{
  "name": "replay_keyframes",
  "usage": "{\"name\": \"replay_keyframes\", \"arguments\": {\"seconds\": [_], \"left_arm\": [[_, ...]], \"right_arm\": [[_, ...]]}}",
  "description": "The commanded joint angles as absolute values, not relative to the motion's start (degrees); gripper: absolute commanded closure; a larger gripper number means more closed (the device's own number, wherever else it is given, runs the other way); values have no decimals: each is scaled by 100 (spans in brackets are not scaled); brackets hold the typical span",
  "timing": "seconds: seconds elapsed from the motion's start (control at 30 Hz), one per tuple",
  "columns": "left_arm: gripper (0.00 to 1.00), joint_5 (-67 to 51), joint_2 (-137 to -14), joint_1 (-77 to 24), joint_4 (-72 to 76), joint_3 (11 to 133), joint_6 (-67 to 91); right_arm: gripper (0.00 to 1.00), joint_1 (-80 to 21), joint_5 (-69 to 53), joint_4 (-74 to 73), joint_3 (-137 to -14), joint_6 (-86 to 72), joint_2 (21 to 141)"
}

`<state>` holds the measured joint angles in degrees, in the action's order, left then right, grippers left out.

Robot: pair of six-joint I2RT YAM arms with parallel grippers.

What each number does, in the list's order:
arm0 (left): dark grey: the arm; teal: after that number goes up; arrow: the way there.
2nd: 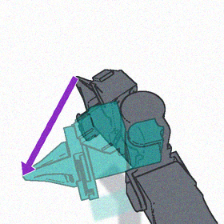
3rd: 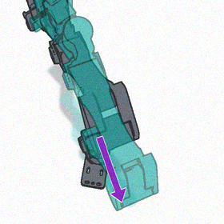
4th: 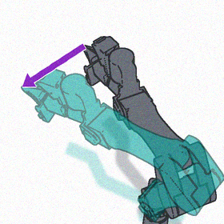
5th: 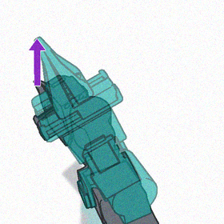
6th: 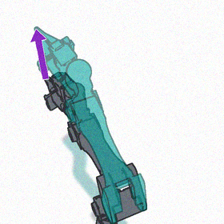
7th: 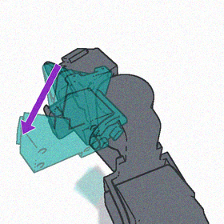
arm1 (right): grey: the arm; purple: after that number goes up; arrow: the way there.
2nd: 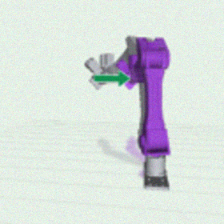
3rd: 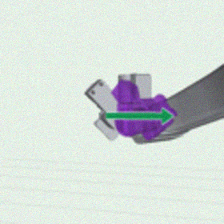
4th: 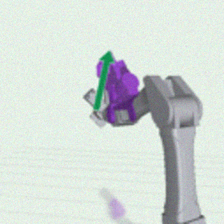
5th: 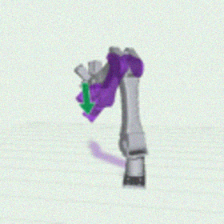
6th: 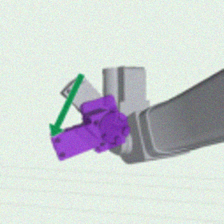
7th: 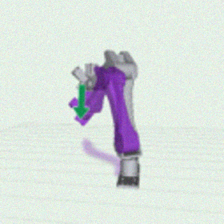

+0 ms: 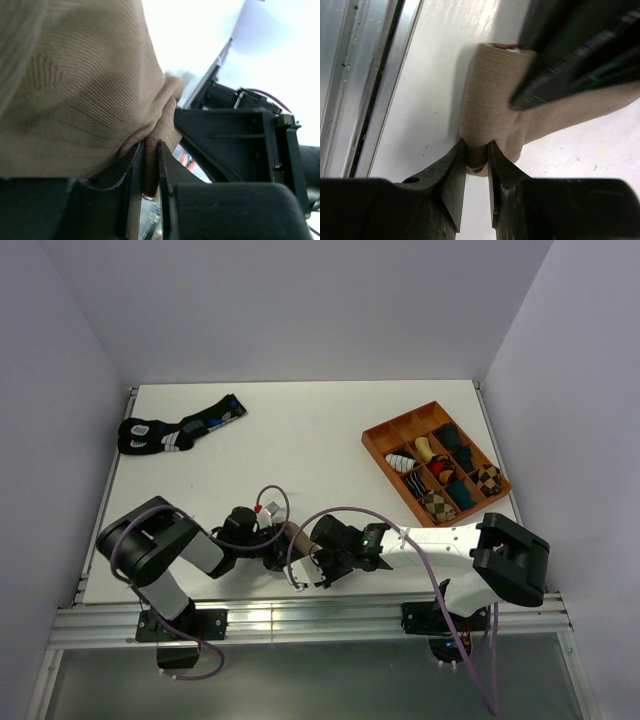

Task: Roll the socks
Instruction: Roll the sock at the center of the board.

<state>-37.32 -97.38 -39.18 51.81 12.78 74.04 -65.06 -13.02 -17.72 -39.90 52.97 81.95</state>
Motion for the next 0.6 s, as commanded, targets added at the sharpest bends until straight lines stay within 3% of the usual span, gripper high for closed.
{"name": "replay_keyframes", "arguments": {"seconds": [0.0, 0.3, 0.57], "left_arm": [[78, -3490, -9142, -3613, 3553, 1774, 6480], [69, -2954, -7807, -3024, 1322, 2135, 5661], [69, -2786, -7295, -2830, 782, 2153, 5511]], "right_arm": [[76, -6557, -1222, -1951, -4043, 5116, 8385], [77, -6548, -1046, -1890, -4131, 4896, 8543], [78, -6557, -985, -1925, -4219, 4887, 8631]]}}
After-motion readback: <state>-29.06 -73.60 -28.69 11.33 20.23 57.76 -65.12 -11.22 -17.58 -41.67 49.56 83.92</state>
